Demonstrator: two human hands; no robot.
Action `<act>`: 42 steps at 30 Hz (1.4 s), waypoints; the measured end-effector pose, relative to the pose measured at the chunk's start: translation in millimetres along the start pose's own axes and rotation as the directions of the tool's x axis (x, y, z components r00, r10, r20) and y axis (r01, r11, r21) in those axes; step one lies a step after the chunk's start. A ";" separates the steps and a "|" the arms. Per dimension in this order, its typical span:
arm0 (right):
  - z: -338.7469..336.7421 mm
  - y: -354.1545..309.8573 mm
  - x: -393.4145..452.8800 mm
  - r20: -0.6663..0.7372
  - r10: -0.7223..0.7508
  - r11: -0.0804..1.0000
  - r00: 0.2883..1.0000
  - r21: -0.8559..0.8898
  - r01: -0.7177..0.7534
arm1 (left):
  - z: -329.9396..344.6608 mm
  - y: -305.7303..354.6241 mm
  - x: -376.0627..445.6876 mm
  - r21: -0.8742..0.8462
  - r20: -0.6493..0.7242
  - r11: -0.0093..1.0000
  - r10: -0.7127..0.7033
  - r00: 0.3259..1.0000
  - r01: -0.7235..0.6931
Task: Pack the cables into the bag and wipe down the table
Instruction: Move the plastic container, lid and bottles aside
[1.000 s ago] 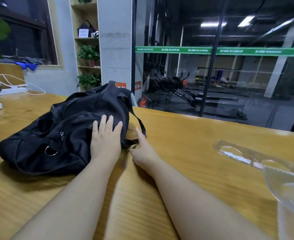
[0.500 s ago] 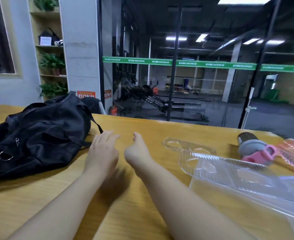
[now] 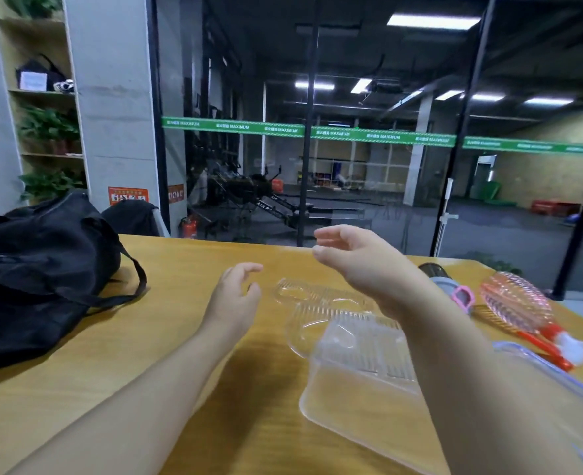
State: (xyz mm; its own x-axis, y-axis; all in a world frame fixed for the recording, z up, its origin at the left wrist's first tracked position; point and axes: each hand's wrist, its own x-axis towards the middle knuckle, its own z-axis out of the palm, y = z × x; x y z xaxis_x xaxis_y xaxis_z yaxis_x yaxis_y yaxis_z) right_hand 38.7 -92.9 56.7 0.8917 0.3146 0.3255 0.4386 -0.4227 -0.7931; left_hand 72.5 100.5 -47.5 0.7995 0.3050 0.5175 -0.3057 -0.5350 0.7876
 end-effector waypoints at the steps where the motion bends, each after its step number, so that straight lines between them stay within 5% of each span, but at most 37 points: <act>1: -11.0 4.4 -1.3 0.021 0.003 1.000 1.000 -0.029 -0.002 | 3.5 -0.5 3.0 -0.004 0.022 1.000 0.013 1.000 -0.013; 8: -69.7 36.3 -13.1 0.027 0.073 0.967 0.997 -0.245 -0.065 | 22.9 -7.3 34.6 0.047 0.065 0.999 -0.005 0.998 0.002; 11: -89.0 46.3 -17.2 0.056 0.135 0.951 0.989 -0.287 -0.114 | 35.2 -13.5 42.5 0.204 0.220 0.979 -0.035 0.975 -0.011; 14: -100.5 54.4 -14.1 0.110 0.151 0.956 0.982 -0.270 -0.116 | 45.7 -17.7 49.3 0.466 0.486 0.873 -0.114 0.867 -0.146; 18: -105.6 53.2 2.8 0.189 0.195 0.909 0.962 -0.403 -0.106 | 58.7 -11.8 63.2 0.548 0.661 0.796 -0.222 0.716 -0.259; 32: -113.4 68.5 32.2 0.238 0.255 0.851 0.937 -0.515 -0.101 | 86.1 -16.9 92.8 0.601 0.708 0.760 -0.364 0.605 -0.247; 42: -117.3 76.6 36.7 0.162 0.282 0.838 0.946 -0.521 -0.161 | 96.1 -9.5 100.0 0.620 0.691 0.730 -0.333 0.642 -0.288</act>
State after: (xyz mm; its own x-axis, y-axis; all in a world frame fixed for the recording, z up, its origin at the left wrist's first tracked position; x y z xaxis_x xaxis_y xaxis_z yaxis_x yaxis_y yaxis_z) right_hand 118.2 -213.4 68.3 0.9487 0.3162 0.0004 0.2827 -0.8475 -0.4492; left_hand 205.0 60.3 -35.4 0.9722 -0.1701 -0.1610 -0.1328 -0.9666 0.2190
